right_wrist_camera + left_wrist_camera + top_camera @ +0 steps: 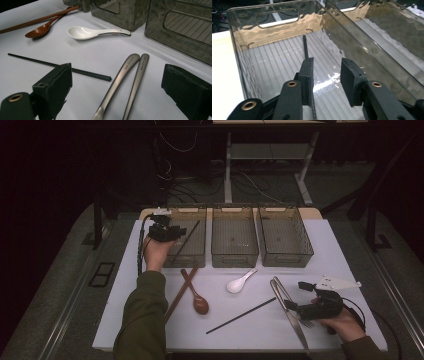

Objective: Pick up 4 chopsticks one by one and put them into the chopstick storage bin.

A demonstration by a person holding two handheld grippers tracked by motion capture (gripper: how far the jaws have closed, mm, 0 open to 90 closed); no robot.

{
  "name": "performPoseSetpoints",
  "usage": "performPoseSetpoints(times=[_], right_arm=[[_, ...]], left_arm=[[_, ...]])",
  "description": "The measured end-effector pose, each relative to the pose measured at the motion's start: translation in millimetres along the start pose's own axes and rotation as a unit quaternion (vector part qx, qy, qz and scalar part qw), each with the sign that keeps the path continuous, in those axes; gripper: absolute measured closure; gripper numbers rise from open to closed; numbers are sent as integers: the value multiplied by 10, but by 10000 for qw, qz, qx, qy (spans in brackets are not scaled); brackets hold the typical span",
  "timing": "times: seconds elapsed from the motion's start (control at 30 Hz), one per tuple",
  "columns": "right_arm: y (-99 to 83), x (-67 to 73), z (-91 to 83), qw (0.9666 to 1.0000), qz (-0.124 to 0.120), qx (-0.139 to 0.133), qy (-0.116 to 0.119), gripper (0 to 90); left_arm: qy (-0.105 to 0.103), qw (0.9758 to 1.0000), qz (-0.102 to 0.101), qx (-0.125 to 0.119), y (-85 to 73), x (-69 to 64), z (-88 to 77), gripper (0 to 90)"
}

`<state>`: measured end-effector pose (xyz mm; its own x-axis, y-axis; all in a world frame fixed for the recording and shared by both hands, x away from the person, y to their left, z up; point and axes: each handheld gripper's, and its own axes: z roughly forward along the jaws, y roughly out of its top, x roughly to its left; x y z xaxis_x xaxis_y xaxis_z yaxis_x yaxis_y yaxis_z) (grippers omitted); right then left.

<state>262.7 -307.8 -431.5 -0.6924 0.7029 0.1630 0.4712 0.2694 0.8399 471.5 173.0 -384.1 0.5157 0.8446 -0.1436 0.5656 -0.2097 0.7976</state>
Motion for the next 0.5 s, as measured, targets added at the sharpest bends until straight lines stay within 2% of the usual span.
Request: performPoseSetpoints(times=[0.07, 0.13, 0.23, 0.43, 0.5], right_arm=[[0, 1, -1, 10000, -4, -2, 2, 97], [0, 0, -1, 10000, -3, -5, 2, 97], [0, 0, -1, 10000, 6, -9, 0, 97], [0, 1, -2, 10000, -1, -6, -3, 97], [0, 3, -1, 10000, -1, -1, -5, 98]], left_arm=[[-38, 10000, -16, -6, 0, -5, 0, 593], [-159, 9998, -55, -43, 0, -9, -6, 567], [-249, 9996, -17, -129, 8, -36, -33, 544], [-480, 9986, 154, -181, 36, -94, -134, 461], [-499, 9981, 285, -200, 43, -127, -175, 444]])
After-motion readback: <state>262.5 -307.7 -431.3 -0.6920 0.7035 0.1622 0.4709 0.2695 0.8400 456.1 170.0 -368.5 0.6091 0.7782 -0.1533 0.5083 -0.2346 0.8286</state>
